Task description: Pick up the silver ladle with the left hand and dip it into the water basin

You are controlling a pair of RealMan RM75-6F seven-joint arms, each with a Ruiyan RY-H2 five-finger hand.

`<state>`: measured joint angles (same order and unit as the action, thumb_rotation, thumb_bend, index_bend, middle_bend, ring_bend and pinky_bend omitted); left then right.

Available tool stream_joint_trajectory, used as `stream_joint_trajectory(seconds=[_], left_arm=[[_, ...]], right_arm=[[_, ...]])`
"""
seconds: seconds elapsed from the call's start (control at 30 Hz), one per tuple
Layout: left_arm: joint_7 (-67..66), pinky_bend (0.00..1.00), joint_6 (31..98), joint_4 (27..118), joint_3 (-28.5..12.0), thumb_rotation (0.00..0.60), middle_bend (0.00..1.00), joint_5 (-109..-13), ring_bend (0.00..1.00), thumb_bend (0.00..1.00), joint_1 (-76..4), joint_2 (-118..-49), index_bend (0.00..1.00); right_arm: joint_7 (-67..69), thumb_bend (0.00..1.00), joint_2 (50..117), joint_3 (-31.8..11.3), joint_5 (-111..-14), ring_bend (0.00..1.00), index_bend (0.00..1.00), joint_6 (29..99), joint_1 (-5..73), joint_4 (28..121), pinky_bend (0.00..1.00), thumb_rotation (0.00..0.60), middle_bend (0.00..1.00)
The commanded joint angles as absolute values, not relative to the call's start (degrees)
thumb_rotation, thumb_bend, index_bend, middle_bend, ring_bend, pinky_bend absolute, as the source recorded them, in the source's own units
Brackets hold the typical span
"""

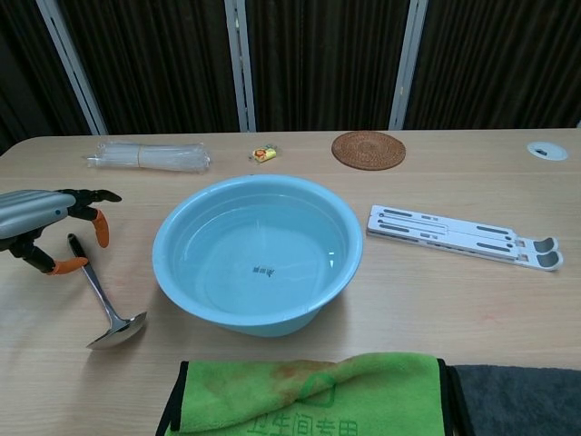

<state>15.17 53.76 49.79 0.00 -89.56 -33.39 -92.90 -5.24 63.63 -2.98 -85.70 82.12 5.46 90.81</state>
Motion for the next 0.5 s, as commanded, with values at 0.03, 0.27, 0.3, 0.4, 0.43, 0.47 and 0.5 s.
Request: stream_joint_trajectory(seconds=[0.03,0.27,0.3,0.4,0.43,0.47,0.5], left_arm=[[12.9,0.00,53.3,51.0,0.6,0.600,0.00,-89.6,0.00,0.39,-33.6,-92.6,0.42],[10.2,0.00,51.6,52.8,1.2,0.600,0.00,-88.0,0.00,0.39,-33.4,-92.0,0.43],[10.1,0.00,51.4,52.7,1.3,0.600,0.00,-87.8,0.00,0.39,-33.3,-92.0,0.43],[10.0,0.00,50.9,52.0,1.4,0.600,0.00,-87.3,0.00,0.39,-33.3,-92.4,0.43],[10.1,0.00,50.9,51.8,1.4,0.600,0.00,-87.2,0.00,0.39,-33.4,-92.5,0.43],[10.1,0.00,50.8,51.3,1.4,0.600,0.00,-87.1,0.00,0.39,-33.4,-92.6,0.43],[10.1,0.00,50.7,51.0,1.5,0.600,0.00,-87.1,0.00,0.39,-33.4,-92.7,0.43]], right_arm=[[-4.5,0.02,63.2,-3.1,-85.7,0.00,0.06,82.4,5.3,90.7,0.00,0.600,0.00],[-3.9,0.02,62.9,-3.0,-86.2,0.00,0.06,83.4,4.9,90.8,0.00,0.600,0.00],[-3.9,0.02,62.9,-2.9,-86.2,0.00,0.06,83.4,4.9,90.9,0.00,0.600,0.00],[-4.2,0.02,63.0,-2.8,-86.4,0.00,0.06,83.5,4.8,90.8,0.00,0.600,0.00],[-4.2,0.02,63.0,-2.8,-86.4,0.00,0.06,83.5,4.8,90.8,0.00,0.600,0.00],[-4.3,0.02,63.0,-2.8,-86.4,0.00,0.06,83.5,4.9,90.8,0.00,0.600,0.00],[-4.4,0.02,63.0,-2.8,-86.4,0.00,0.06,83.5,4.9,90.8,0.00,0.600,0.00]])
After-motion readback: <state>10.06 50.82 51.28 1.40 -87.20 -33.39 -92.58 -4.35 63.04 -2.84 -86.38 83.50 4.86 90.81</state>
